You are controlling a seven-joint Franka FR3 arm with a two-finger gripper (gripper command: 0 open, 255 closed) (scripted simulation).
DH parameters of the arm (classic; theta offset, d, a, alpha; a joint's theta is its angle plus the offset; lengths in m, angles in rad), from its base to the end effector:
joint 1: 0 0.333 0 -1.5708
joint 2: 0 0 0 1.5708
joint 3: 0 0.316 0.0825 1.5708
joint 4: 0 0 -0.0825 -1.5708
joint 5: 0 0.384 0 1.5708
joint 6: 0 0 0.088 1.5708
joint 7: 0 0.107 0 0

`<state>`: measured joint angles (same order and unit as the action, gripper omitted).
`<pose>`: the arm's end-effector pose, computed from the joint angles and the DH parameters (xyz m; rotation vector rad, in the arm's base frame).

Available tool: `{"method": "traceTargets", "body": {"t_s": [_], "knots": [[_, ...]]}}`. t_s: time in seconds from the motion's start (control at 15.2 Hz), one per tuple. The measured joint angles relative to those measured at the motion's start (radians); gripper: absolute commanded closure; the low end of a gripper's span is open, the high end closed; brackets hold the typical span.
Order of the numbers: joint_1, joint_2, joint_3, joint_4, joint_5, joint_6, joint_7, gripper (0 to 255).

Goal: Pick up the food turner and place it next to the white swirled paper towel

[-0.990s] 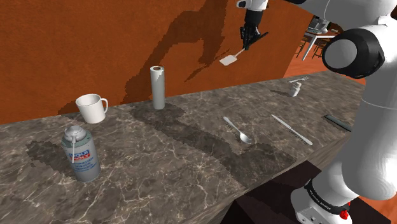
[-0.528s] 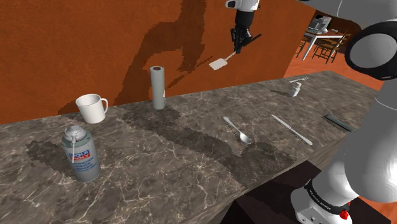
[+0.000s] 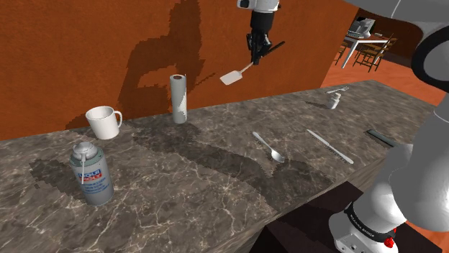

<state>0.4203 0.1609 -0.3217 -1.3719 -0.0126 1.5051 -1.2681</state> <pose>0.5908 0.0742 0.6239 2.4002 1.9596 -0.0793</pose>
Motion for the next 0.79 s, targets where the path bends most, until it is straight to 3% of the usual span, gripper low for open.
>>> {"method": "traceTargets", "body": {"t_s": [0.33, 0.79], "knots": [[0.072, -0.015, 0.049, -0.019, -0.009, 0.0, 0.118, 255], [0.159, 0.032, 0.111, 0.051, -0.003, -0.03, 0.269, 255]]}}
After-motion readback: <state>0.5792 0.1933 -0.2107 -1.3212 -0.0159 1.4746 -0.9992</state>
